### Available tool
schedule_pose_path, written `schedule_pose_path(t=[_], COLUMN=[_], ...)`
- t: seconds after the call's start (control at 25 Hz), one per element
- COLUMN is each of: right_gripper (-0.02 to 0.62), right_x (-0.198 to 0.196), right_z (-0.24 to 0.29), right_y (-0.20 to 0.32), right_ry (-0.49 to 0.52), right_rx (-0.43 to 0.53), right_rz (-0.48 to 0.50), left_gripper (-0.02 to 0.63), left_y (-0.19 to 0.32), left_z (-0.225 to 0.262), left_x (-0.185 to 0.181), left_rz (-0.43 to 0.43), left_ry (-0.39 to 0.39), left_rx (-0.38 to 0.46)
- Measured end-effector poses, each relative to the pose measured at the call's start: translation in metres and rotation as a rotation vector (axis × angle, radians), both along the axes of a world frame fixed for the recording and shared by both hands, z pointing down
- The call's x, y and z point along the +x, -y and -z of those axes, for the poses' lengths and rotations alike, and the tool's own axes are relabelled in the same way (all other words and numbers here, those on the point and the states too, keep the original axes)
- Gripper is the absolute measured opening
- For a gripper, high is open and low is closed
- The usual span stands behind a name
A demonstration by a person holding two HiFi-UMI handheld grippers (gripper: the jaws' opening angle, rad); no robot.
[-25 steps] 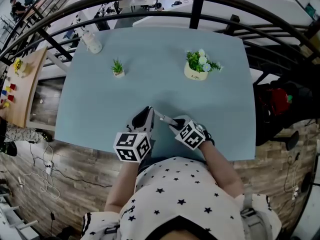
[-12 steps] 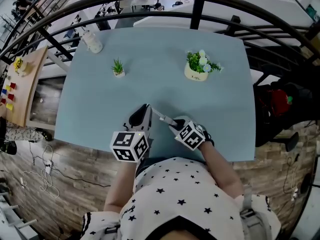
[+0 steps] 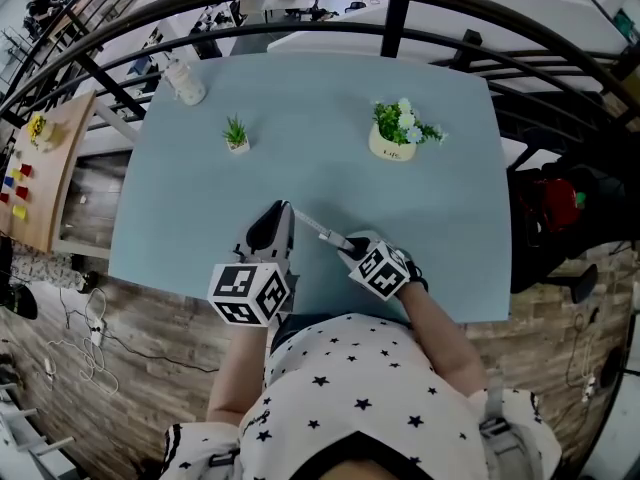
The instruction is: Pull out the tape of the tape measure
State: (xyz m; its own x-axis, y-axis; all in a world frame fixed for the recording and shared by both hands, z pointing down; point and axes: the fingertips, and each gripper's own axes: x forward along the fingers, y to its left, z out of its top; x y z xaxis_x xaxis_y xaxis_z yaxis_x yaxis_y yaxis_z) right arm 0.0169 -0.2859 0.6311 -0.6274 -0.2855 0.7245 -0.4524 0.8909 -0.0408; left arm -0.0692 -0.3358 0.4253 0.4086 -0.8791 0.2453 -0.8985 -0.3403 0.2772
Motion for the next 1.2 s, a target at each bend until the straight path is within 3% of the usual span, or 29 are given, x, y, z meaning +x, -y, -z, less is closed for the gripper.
schedule_pose_path(t=[0.36,0.68,0.84,1.2], right_gripper=[0.094,0.094,0.094,0.094], right_x=[-0.001,-0.002,-0.001,-0.001], right_z=[-0.001,0.000,0.000,0.000], right_y=[0.001,0.000,0.001,0.000], right_ry=[0.000,-0.004,-0.006,-0.007], right_rx=[-0.002,-0.004,-0.003,-0.002], right_rz=[0.001,-0.001,0.001,-0.001], left_gripper=[0.032,0.032,0.032,0.032], left_y=[0.005,0.003,0.007,0.007], left_z=[0.025,0.030,0.050,0.054], left_x=[-0.019,-0.021,-0.034,-0.040], left_rz=[0.049,0.042,0.080,0.094], left_ry=[-0.046,-0.046,-0.067,-0.080], left_rx=[0.052,0.053,0.102,0.104])
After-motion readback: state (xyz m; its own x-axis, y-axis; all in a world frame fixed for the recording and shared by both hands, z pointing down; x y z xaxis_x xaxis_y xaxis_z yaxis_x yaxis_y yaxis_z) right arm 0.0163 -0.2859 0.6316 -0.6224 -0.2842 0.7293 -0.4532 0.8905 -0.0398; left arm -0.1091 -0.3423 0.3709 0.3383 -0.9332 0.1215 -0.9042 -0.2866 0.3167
